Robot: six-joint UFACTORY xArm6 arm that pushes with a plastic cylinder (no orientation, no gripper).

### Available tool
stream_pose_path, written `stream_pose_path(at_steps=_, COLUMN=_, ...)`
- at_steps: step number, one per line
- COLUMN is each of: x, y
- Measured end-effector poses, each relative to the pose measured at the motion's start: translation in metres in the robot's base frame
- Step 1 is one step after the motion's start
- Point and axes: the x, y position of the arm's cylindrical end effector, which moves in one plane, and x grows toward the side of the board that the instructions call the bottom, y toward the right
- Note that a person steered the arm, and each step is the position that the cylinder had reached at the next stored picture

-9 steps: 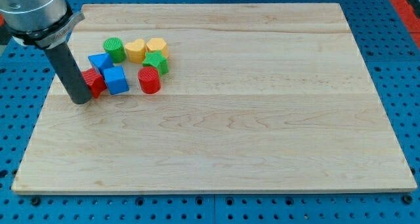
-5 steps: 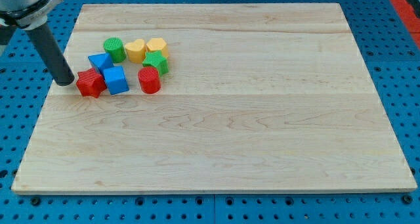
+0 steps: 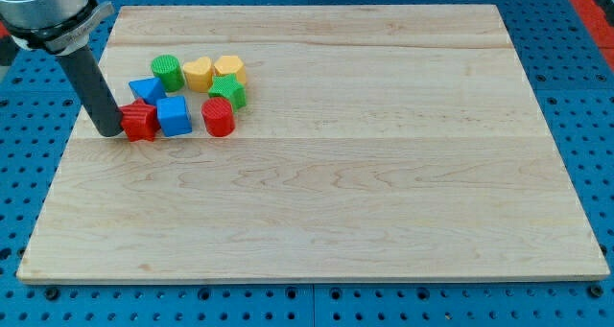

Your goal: Push red star towards right

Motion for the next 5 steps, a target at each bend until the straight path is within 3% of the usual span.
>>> stream_pose_path(at_steps=5, x=-0.021, y=0.018)
